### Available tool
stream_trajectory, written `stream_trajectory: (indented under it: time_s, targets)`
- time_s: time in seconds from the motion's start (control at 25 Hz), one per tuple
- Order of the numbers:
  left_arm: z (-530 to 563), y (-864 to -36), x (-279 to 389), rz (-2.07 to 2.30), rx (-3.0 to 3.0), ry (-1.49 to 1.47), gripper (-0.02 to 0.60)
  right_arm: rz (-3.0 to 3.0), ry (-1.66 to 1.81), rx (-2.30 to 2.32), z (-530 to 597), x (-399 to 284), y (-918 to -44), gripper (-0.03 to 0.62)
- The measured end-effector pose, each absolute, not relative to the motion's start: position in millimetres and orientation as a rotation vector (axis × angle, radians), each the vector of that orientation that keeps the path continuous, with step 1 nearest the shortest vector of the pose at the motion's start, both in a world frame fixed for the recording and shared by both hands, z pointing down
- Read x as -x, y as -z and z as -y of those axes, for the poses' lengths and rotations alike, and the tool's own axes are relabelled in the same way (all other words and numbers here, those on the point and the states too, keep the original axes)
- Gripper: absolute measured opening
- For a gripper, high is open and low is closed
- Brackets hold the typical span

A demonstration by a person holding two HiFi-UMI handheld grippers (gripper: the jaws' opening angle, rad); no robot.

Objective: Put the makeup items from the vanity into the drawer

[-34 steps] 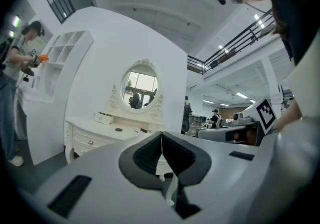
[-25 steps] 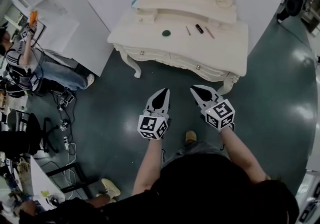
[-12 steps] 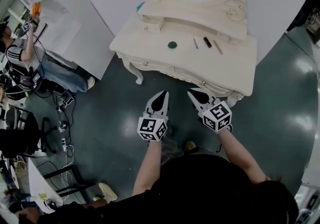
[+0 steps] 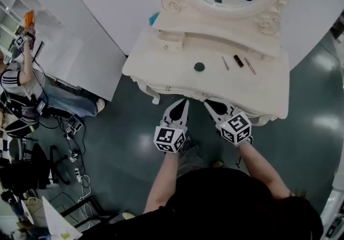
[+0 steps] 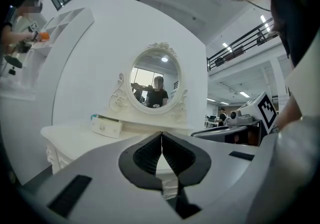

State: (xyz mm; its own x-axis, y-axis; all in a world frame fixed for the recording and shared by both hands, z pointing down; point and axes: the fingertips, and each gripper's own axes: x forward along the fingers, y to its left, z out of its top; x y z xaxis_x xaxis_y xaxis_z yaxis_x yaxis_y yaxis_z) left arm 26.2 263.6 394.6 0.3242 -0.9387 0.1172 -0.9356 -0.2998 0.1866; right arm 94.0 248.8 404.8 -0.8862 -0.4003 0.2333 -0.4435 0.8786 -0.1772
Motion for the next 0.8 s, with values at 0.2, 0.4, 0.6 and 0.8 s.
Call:
stream_trajectory:
  time_s: [0.2,0.4,0.6,0.8]
  targets:
    - [-220,-397,11,1.627,-2.413,0.012,0.012,2.825,-0.346,-0.702,-213,-54,-410,0.023]
    - [-195,-407,36,1.527,-2.446,-0.016,0.012,2.763,-0.379,-0.751,-193,-26,-426,0.023]
    - [-169,-407,61,1.483,-2.475,-0.020,0.012,2.726,-0.377,-0.811,-166,-8,-433,0.023]
    - [-156,-412,71,1.417,-2.491,-0.025,0.012,2.668,-0.384,-0.901,-151,-10,-439,0.023]
